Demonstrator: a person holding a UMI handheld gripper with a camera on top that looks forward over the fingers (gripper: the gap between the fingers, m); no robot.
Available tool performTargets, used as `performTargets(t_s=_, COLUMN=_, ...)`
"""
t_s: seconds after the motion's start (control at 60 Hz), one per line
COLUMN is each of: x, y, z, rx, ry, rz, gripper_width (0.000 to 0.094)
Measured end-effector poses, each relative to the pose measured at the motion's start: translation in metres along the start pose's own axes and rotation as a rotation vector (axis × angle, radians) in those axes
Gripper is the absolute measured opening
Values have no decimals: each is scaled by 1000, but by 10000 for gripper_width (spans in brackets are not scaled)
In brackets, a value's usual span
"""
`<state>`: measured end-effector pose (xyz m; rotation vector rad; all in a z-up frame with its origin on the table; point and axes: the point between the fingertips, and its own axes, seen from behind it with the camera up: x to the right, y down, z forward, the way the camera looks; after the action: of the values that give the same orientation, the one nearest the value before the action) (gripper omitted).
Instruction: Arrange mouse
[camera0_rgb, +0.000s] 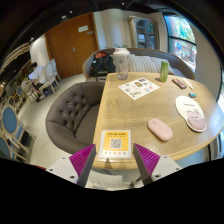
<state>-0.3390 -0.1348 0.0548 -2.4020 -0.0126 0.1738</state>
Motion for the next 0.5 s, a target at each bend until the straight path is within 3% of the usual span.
performTargets(t_s=0.283, x=83, y=-1, z=22, rx=81, ry=128, rz=-14, gripper_width=762)
performTargets(t_s=0.5, x=164, y=8, z=38, rx=93, ry=226, rz=-31, gripper_width=758)
